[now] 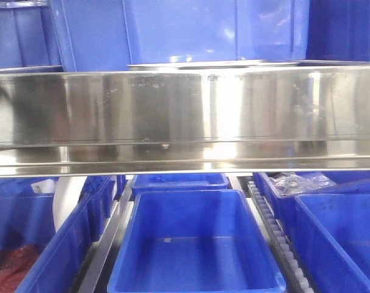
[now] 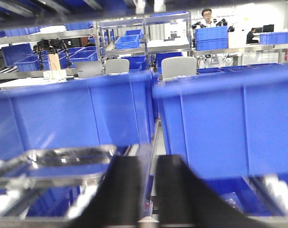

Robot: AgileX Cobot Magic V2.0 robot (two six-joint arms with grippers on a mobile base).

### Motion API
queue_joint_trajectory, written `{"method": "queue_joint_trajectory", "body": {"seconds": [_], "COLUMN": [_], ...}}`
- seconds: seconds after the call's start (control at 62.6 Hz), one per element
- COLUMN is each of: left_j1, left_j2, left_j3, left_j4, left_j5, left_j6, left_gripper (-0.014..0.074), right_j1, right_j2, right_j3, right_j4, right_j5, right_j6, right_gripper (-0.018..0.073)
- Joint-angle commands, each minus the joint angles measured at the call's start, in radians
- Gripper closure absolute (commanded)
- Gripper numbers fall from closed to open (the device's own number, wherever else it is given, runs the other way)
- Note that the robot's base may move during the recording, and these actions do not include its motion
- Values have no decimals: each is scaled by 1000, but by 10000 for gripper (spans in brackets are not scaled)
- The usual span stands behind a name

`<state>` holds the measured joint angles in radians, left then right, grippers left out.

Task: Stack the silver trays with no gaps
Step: 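Reach both grippers toward the small silver tray on the upper shelf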

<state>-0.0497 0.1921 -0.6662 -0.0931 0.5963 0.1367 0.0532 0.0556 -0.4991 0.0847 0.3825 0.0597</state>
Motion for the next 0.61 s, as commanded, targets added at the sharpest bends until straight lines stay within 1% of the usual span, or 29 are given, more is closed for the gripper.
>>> {"method": "queue_joint_trajectory", "body": {"seconds": [0.0, 0.048, 0.112, 0.128, 0.16, 0.208, 0.288, 0.368, 0.416, 0.496, 0.592], "left_j1": [-6, -6, -6, -6, -11, -28, -78, -150, -217, -339, -439], "left_j2": [120, 176, 256, 271, 314, 356, 434, 507, 567, 676, 788], "left_j3": [-121, -178, -232, -242, -267, -296, -341, -388, -427, -504, -599], "left_j4": [-81, -136, -193, -203, -253, -290, -322, -359, -373, -363, -328], "left_j5": [6, 40, 71, 74, 71, 71, 86, 113, 139, 172, 178], "left_j6": [31, 61, 106, 120, 136, 169, 229, 295, 338, 339, 336], "left_gripper": [305, 229, 176, 171, 173, 173, 173, 173, 173, 174, 174], "right_j1": [0, 0, 0, 0, 0, 2, 28, 76, 117, 193, 265], "right_j2": [102, 149, 208, 222, 269, 315, 388, 459, 505, 617, 740], "right_j3": [-114, -154, -190, -196, -215, -243, -294, -348, -391, -474, -573], "right_j4": [1, 1, -1, -4, -4, -2, 18, 31, 31, 31, 31], "right_j5": [-26, -27, -26, -26, -25, -24, -24, -11, 21, 95, 171], "right_j6": [0, -1, -6, -9, -18, -22, -22, -22, -25, -42, -45], "right_gripper": [71, -7, -81, -83, -71, -66, -66, -66, -66, -66, -66]}}
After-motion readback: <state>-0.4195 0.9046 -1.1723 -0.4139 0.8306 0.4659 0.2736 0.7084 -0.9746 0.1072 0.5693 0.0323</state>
